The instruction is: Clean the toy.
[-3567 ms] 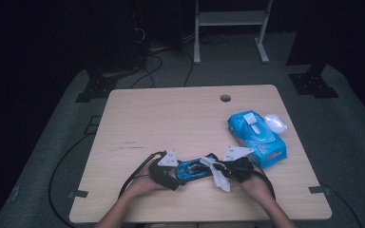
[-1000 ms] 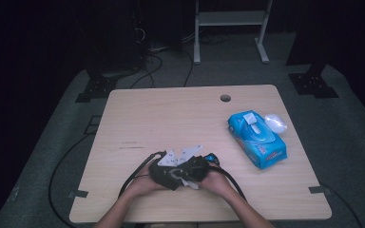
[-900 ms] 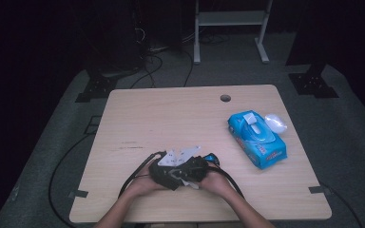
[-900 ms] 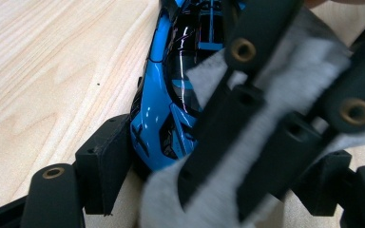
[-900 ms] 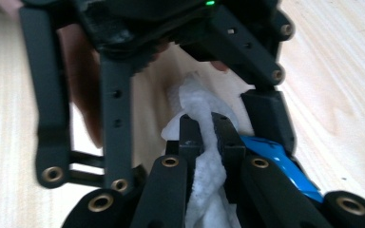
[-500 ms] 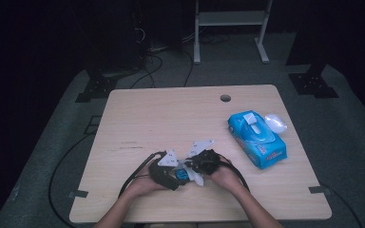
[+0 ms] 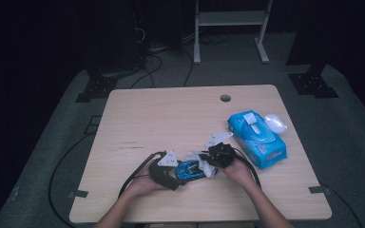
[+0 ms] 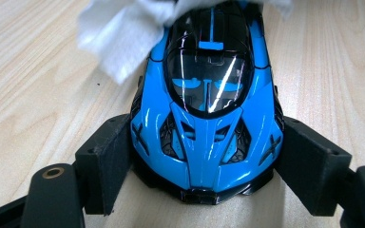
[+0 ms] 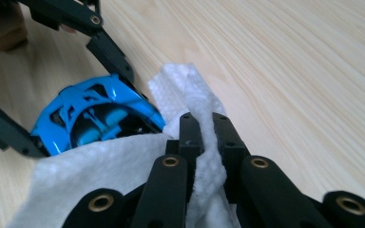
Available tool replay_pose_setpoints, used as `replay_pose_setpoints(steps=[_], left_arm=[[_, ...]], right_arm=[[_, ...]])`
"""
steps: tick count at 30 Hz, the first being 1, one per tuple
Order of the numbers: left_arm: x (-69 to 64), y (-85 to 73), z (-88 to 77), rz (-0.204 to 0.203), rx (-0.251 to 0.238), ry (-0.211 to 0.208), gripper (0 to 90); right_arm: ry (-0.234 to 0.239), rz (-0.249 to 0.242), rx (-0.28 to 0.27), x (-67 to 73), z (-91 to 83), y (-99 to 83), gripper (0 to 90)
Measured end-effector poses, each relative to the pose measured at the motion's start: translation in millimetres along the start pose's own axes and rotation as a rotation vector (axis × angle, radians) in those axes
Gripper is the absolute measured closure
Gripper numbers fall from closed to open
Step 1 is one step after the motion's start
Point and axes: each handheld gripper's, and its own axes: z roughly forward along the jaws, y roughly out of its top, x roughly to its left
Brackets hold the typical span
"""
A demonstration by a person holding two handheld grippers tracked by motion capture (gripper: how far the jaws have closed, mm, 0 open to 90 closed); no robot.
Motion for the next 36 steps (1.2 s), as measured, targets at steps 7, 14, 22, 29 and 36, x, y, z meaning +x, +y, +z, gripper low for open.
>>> replay_pose_setpoints(steps=[7, 14, 22, 29, 36], left_arm=[[-0.2, 0.3, 0.0, 0.000, 0.003, 0.002, 24.1], [-0.3, 0.9, 0.0, -0.007, 0.005, 0.002, 24.0], [6.1, 6.4, -11.0, -0.108, -0.035, -0.030, 19.1], [15.7, 1.5, -18.0, -0.192, -0.074, -0.051, 23.4], [19.7, -1.3, -14.4, -0.268, -0.060, -0.043, 25.7]], right_arm=[[-0.031, 0.022, 0.010, -11.7, -18.0, -12.4, 83.9], [0.019, 0.049, -0.053, -2.8, -40.6, -22.8, 84.0], [0.094, 0.145, -0.060, -4.4, -44.8, -46.8, 83.9], [0.102, 0.130, -0.073, -2.2, -44.3, -41.9, 83.8], [0.127, 0.135, -0.059, 0.4, -37.5, -43.0, 83.6]])
